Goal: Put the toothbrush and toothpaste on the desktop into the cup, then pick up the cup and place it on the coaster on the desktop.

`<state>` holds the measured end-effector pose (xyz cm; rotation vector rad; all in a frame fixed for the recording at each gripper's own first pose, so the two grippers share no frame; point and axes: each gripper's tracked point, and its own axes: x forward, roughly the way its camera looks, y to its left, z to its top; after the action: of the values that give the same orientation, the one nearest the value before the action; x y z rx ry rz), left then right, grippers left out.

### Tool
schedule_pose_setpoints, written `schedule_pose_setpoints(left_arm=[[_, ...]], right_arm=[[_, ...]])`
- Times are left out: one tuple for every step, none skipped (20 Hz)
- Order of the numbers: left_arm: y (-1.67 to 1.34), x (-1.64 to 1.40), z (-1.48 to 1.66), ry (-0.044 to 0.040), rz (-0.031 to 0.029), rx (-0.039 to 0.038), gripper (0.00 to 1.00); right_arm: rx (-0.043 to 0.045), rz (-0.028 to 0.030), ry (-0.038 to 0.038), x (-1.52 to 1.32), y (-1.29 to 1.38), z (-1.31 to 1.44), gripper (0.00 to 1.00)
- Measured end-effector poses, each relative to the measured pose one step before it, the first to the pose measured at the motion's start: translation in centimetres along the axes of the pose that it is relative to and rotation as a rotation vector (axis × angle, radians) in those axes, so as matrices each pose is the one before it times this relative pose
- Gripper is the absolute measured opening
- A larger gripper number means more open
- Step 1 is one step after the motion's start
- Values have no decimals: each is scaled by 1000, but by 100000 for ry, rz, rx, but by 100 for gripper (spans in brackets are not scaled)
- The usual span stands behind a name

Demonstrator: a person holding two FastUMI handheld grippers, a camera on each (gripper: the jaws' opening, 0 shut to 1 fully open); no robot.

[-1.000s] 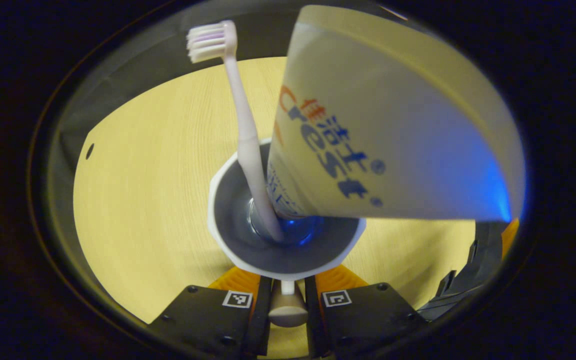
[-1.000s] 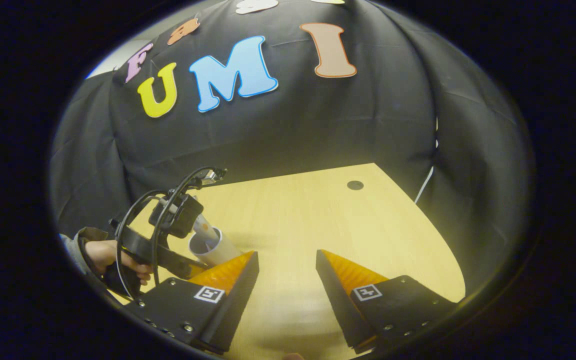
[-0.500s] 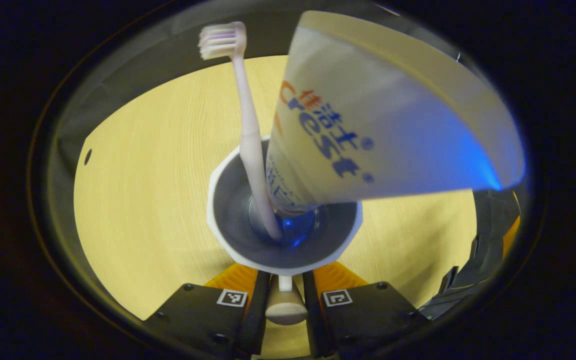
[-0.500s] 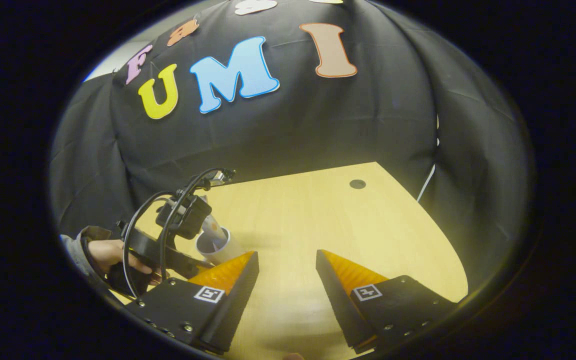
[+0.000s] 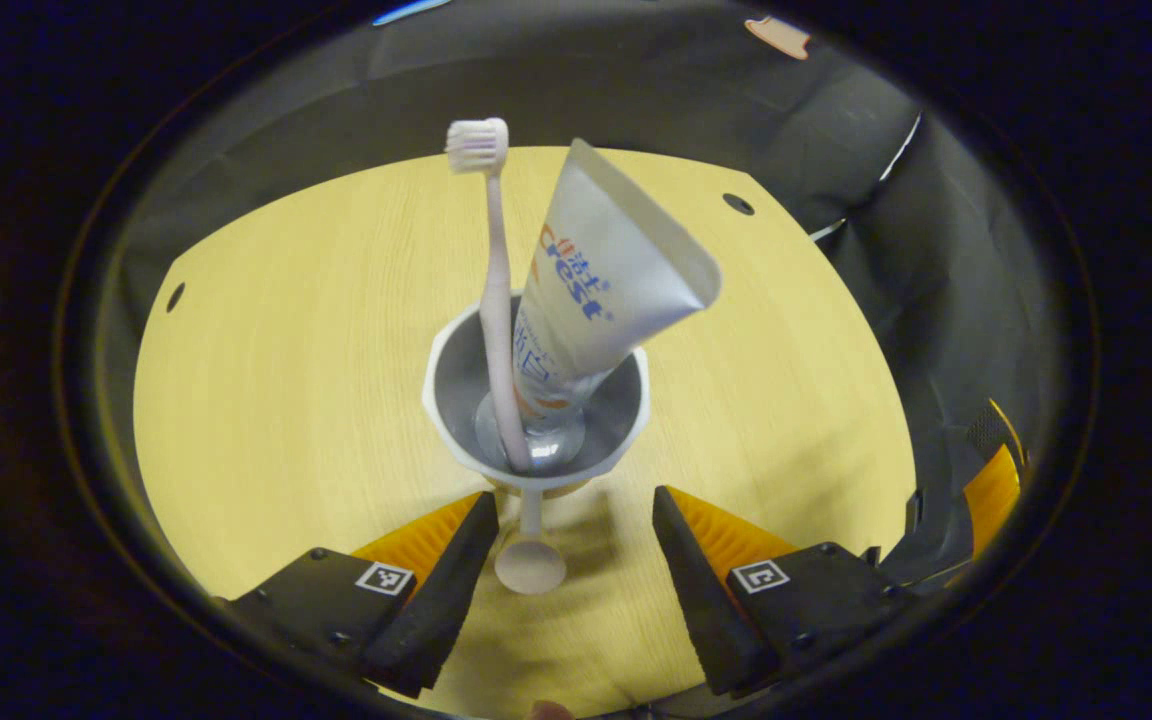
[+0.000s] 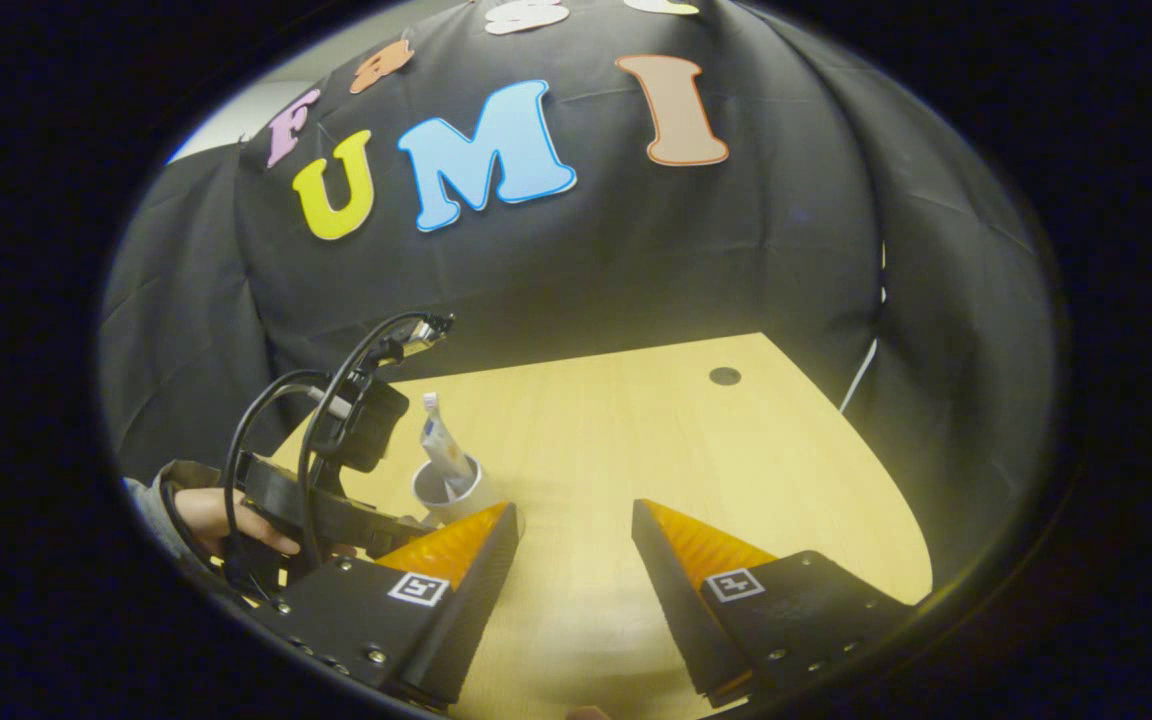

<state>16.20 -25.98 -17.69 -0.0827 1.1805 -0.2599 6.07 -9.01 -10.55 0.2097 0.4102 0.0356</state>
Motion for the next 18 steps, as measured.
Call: schedule_pose_setpoints(left_arm=[[484, -1066, 563, -1799, 386, 503, 95], [-98, -722, -9, -1896, -39, 161, 99], [-53, -839, -74, -1644, -61, -214, 98], [-88, -824, -28, -1757, -40, -495, 100], [52, -791, 76, -2363, 332, -583, 100], [-86, -750, 96, -2888, 667, -494, 95], [-44, -607, 218, -2750, 517, -557, 98], [-55, -740, 130, -3056, 602, -936, 99], [82, -756, -6, -3150, 650, -1150, 98], [59, -751, 108, -3263, 1114, -1151, 98], [276, -734, 110, -3396, 1109, -949, 98], [52, -590, 293, -4144, 1072, -1199, 98], [70, -818, 455, -4445, 618, -1209, 98], [88, -772, 434, -4327, 883, -1294, 98], [-24, -1061, 619, -4948, 673, -998, 98], [105, -1150, 714, -4778, 830, -669, 98], [-46, -1251, 812, -4924, 694, -310, 98], [46, -941, 830, -4783, 551, 114, 98]], right_arm=[[-786, 599, -223, -243, 180, -53, 78], [-656, 650, -315, -214, 167, 35, 78], [-530, 752, -327, -344, 217, -4, 78], [-455, 752, -414, -382, 171, 100, 78], [-494, 775, -557, -285, 205, 26, 78], [-567, 687, -610, -369, 158, 147, 78], [-655, 806, -711, -350, 158, 20, 78], [-808, 830, -716, -398, 164, 178, 78], [-973, 837, -760, -371, 188, 196, 78], [-1148, 778, -816, -338, 93, 197, 78], [-1200, 686, -848, -354, 113, 164, 78], [-1109, 664, -973, -295, 110, 343, 78], [-1029, 672, -992, -426, 139, 177, 78], [-1052, 506, -1013, -271, 122, 252, 78], [-1143, -15, -1146, -267, 37, 208, 78], [-1070, -513, -939, -243, -51, 276, 78], [-716, -400, -1036, -258, 68, 165, 78], [-269, -368, -1038, -256, 134, 197, 78]])
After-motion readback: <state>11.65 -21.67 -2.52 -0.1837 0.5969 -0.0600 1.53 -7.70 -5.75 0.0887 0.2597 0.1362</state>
